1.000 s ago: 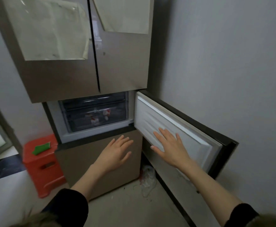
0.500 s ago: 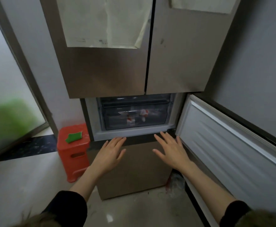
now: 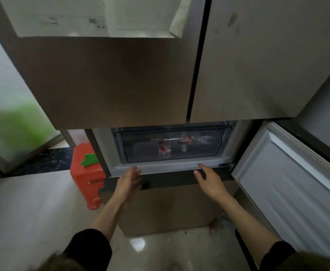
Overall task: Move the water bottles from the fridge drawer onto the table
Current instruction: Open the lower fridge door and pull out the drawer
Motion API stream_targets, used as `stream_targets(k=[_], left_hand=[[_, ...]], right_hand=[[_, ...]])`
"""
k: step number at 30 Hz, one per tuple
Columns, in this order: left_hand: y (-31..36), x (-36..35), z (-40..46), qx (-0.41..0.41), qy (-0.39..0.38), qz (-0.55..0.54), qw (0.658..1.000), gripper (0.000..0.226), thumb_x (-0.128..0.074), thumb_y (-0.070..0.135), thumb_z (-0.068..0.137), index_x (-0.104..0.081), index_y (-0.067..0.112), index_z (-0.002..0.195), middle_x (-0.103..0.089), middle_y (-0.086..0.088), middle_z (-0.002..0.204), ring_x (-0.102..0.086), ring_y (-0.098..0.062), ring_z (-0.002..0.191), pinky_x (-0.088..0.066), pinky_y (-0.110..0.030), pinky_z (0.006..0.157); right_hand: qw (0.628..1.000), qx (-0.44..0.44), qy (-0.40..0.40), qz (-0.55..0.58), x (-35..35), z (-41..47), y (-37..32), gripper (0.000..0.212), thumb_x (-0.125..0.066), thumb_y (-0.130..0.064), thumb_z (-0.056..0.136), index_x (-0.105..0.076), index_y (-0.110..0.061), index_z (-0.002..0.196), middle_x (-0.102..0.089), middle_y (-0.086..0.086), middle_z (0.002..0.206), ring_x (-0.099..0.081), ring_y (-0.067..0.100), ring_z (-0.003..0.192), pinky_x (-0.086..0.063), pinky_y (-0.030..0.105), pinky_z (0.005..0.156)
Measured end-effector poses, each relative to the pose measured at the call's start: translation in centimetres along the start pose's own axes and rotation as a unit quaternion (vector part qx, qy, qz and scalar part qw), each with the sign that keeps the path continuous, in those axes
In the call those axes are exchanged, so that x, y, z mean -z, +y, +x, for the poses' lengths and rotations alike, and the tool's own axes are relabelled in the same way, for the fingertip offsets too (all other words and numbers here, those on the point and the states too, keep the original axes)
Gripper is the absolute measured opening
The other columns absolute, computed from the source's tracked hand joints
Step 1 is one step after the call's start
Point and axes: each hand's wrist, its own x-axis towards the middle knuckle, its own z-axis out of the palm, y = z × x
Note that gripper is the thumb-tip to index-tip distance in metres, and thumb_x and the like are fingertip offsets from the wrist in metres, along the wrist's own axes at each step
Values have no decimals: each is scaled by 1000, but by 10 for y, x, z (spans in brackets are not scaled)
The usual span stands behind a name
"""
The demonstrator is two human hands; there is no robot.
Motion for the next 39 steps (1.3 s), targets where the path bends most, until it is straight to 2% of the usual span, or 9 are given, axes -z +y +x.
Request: stream_targets(k=[3, 7, 9, 11, 15, 21, 27, 34, 39], left_hand=[[8, -13, 22, 36, 13, -174, 984, 46, -28, 36, 100, -37, 12, 137, -41, -9, 143, -37, -26, 133, -31, -41, 105], [20, -34, 51, 67, 55, -350, 933, 47, -23, 44, 99, -50, 13, 120, -50, -12, 134, -40, -27, 133, -33, -43, 104], [28, -44, 63, 63, 66, -401, 912, 51, -20, 45, 99, -46, 12, 128, -47, -12, 139, -39, -28, 133, -31, -46, 106], [37, -50, 73, 50, 62, -431, 899, 54, -18, 46, 99, -44, 12, 131, -43, -12, 143, -37, -29, 134, -30, -48, 105], [51, -59, 85, 19, 40, -476, 878, 54, -20, 47, 98, -53, 8, 114, -44, -13, 142, -38, -29, 133, -33, -49, 99], [56, -58, 88, 11, 20, -489, 872, 59, -20, 48, 97, -37, 8, 138, -41, -16, 144, -39, -32, 133, -28, -52, 106], [54, -57, 86, 29, 9, -501, 865, 64, -14, 52, 96, -46, 8, 129, -44, -14, 142, -37, -29, 134, -29, -56, 100], [65, -62, 80, 32, 11, -495, 868, 64, -17, 54, 95, -37, 11, 138, -43, -12, 143, -36, -27, 135, -34, -61, 86], [60, -58, 67, 56, 43, -466, 882, 59, -13, 53, 95, -51, 10, 110, -49, -11, 137, -45, -25, 128, -33, -51, 90]], right_hand=[[971, -105, 5, 217, 7, 36, 8, 47, -35, -34, 100, -39, -9, 139, -46, 11, 141, -44, 25, 128, -31, 33, 106], [790, -203, -31, 577, 16, 76, 19, 53, -25, -48, 98, -47, -8, 126, -49, 13, 136, -45, 28, 128, -29, 44, 111], [703, -232, -14, 673, 23, 95, 21, 53, -23, -51, 98, -54, -10, 110, -49, 14, 138, -44, 28, 130, -28, 44, 111], [636, -241, 4, 733, 29, 111, 20, 55, -21, -51, 98, -54, -10, 111, -50, 14, 136, -42, 28, 131, -28, 46, 109], [553, -217, 3, 804, 35, 128, 11, 57, -26, -52, 96, -55, -9, 121, -58, 14, 126, -52, 31, 121, -38, 48, 103], [540, -184, -10, 821, 41, 142, 3, 62, -20, -52, 97, -48, -11, 132, -56, 16, 130, -58, 34, 108, -44, 51, 85], [558, -194, -9, 807, 39, 139, 3, 63, -18, -55, 96, -58, -10, 115, -65, 15, 110, -60, 31, 100, -41, 48, 95], [590, -207, 0, 781, 49, 137, -5, 64, -23, -56, 95, -44, -9, 133, -47, 14, 139, -45, 31, 127, -32, 45, 105], [590, -209, -14, 780, 52, 119, -4, 66, -26, -61, 92, -44, -13, 134, -51, 12, 135, -46, 29, 127, -33, 49, 103]])
